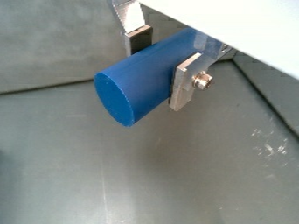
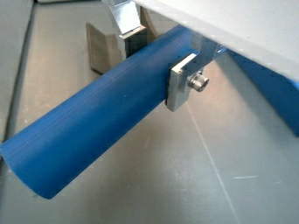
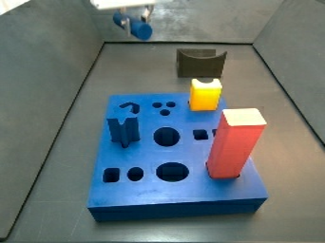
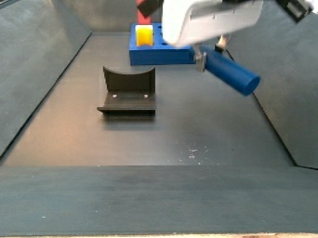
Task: Pick up the round object. Move up. Place the round object on the fixture. Regrasp the round object. Move to above the board. Insert the round object.
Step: Place the round object on the fixture.
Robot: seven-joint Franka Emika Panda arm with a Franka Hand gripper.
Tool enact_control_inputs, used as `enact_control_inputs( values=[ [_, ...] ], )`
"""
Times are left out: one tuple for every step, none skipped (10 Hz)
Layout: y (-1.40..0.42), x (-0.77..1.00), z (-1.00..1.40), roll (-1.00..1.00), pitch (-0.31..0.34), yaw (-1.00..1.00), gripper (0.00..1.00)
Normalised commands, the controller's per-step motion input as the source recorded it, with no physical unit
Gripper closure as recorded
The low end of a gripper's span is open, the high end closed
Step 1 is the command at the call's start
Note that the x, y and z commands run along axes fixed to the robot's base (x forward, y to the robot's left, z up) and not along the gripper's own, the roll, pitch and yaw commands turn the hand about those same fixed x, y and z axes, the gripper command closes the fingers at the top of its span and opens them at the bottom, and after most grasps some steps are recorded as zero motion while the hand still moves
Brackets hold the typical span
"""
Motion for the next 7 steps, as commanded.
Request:
enact_control_inputs(
  values=[
    [0.01, -0.02, 1.00, 0.03, 0.034, -0.01, 1.00],
    [0.02, -0.01, 0.91, 0.04, 0.043, -0.01, 1.00],
    [0.02, -0.01, 0.70, 0.05, 0.055, -0.01, 1.00],
    [0.02, 0.00, 0.59, 0.05, 0.062, -0.01, 1.00],
    [0.02, 0.00, 0.38, 0.05, 0.077, -0.01, 1.00],
    [0.02, 0.01, 0.21, 0.06, 0.082, -0.01, 1.00],
    [-0.57, 1.00, 0.32, 0.01, -0.070, -1.00, 1.00]
  ],
)
